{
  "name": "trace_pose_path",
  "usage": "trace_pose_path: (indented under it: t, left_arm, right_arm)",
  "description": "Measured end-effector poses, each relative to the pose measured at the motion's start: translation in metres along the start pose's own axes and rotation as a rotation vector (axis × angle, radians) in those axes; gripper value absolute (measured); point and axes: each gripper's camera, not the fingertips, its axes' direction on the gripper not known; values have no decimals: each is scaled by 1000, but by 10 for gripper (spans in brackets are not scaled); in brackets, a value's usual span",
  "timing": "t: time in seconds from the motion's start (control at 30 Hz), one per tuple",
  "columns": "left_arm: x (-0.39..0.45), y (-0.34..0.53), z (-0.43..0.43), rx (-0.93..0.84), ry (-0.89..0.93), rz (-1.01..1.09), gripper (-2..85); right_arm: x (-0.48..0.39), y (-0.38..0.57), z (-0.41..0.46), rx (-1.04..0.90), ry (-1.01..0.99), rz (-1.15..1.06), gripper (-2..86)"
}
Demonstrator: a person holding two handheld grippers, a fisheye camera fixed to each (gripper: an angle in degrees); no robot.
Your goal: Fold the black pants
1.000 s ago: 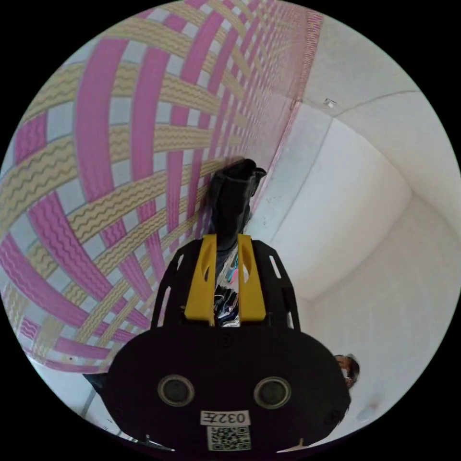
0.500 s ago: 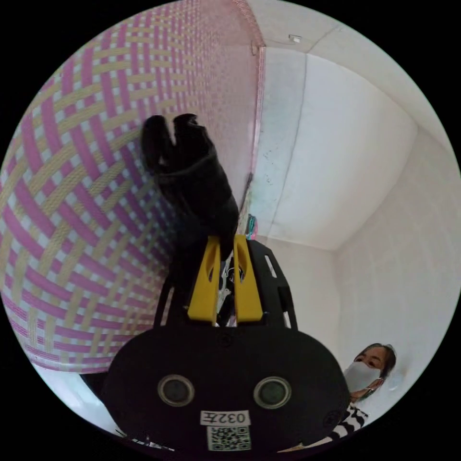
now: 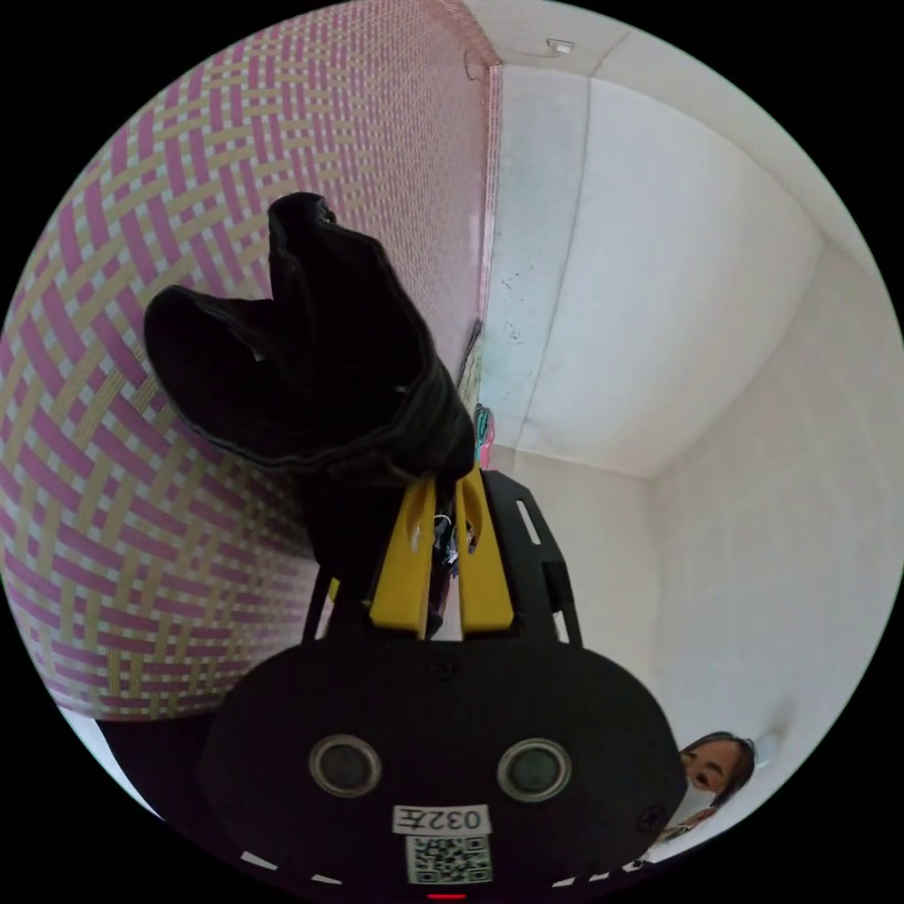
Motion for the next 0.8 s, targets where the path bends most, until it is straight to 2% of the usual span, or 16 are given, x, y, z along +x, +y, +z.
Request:
trace_pose_path:
  t: [0.17, 0.27, 0.37, 0.5, 0.63, 0.7, 0.8]
  left_arm:
    - [-7, -18, -38, 8, -53, 112, -12]
    - [-47, -22, -71, -65, -269, 157, -13]
    - [-142, -11, -86, -123, -370, -59, -13]
    - [-208, 16, -95, -71, -277, -121, -5]
    - [-220, 19, -94, 7, -175, -114, 42]
    - [-221, 18, -100, 134, -148, -92, 93]
    - [-221, 20, -108, 339, -87, -66, 122]
  right_arm:
    - [-43, -25, -52, 26, -69, -42, -9]
    - [-66, -26, -33, -193, 8, -128, -10]
    - [-31, -15, 37, -486, 5, -21, -10]
    - [-17, -17, 58, -628, -32, 26, -10]
    - [-16, -27, 56, -646, -57, 30, -10]
    - [-21, -34, 59, -659, -45, 0, -10]
    - [-27, -43, 59, -676, -26, -26, -10]
